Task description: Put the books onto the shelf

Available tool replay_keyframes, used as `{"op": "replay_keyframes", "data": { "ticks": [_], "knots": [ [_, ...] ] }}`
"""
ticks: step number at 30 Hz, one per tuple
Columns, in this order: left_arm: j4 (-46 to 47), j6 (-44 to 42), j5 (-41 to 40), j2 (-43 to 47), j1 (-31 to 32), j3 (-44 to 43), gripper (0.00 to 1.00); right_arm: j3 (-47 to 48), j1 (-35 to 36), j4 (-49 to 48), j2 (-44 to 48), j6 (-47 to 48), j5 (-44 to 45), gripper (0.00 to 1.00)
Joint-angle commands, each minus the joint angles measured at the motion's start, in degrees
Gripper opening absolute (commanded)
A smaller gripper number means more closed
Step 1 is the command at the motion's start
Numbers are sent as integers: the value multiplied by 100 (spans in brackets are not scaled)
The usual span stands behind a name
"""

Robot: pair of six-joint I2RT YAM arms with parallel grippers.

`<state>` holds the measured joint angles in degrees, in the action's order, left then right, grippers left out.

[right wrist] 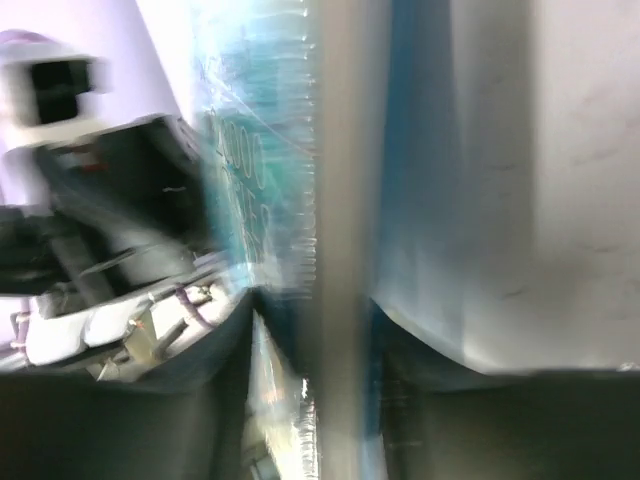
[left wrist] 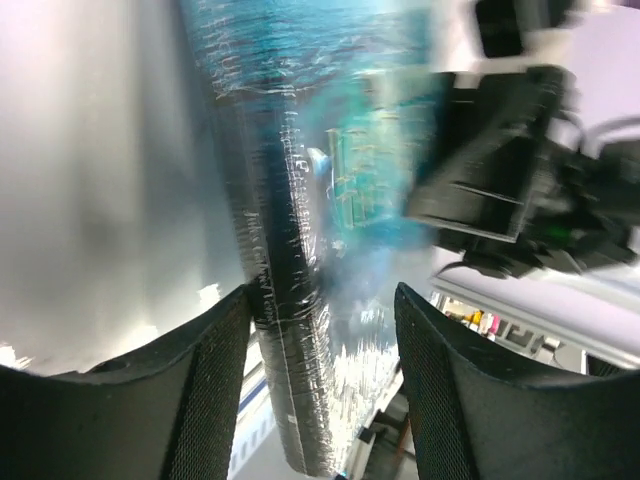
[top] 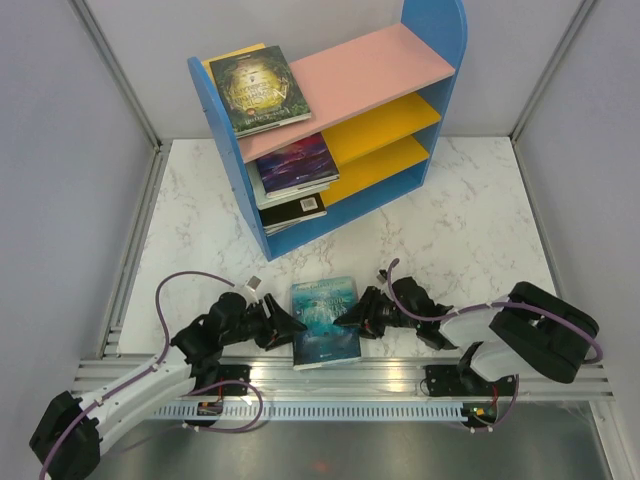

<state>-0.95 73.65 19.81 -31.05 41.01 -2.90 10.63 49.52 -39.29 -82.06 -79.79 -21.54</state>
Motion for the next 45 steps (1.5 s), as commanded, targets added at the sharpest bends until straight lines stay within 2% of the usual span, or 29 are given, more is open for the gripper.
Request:
{"op": "replay_keyframes", "data": {
  "ticks": [1,3,4,5,10,13,14,17,19,23,26,27,31,34,35,39,43,44,45],
  "knots": [
    [447,457,75,160,12,17,61,-132,40,168,409,-184,247,33],
    [447,466,119,152,21,35,58,-140,40,-17,611,-326,255,19],
    [438,466,137,160,21,35,58,-123,40,-35,734,-396,290,6],
    [429,466,146,169,21,35,57,-88,40,8,1023,-493,308,0],
    [219,458,155,415,12,-27,62,158,40,588,2122,-503,449,0],
    [-369,344,14,783,12,-237,74,334,40,1246,3140,-301,536,0],
    [-667,317,-38,993,21,-360,82,343,32,1509,3335,-266,580,0],
    [-898,343,-135,1398,21,-387,90,203,14,1443,4030,-396,642,0],
    [-907,457,-162,1548,12,-335,92,97,5,1188,4320,-598,642,0],
    [-618,589,-180,1786,12,-168,94,176,5,555,4304,-740,371,0],
    [67,809,-171,1752,12,-54,95,264,14,178,4041,-827,133,0],
    [573,922,-179,1656,12,-27,95,290,23,106,3971,-845,106,0],
    [1463,1029,-162,1077,12,-62,93,518,40,-70,3593,-828,62,0],
    [2017,985,13,410,12,-202,82,598,58,-324,3426,-863,62,0],
    [2185,994,136,215,12,-255,73,598,58,-421,3373,-924,54,0],
    [3117,1055,408,-550,21,-352,60,545,84,-1045,3127,-1187,1,0],
    [4127,1178,655,-1183,21,-448,43,554,128,-1669,2741,-1355,-105,0],
    [4451,1213,725,-1280,21,-501,29,571,163,-1748,2687,-1355,-131,0],
    [4681,1292,743,-1472,21,-501,19,589,164,-1732,2643,-1346,-140,0]
  ]
}}
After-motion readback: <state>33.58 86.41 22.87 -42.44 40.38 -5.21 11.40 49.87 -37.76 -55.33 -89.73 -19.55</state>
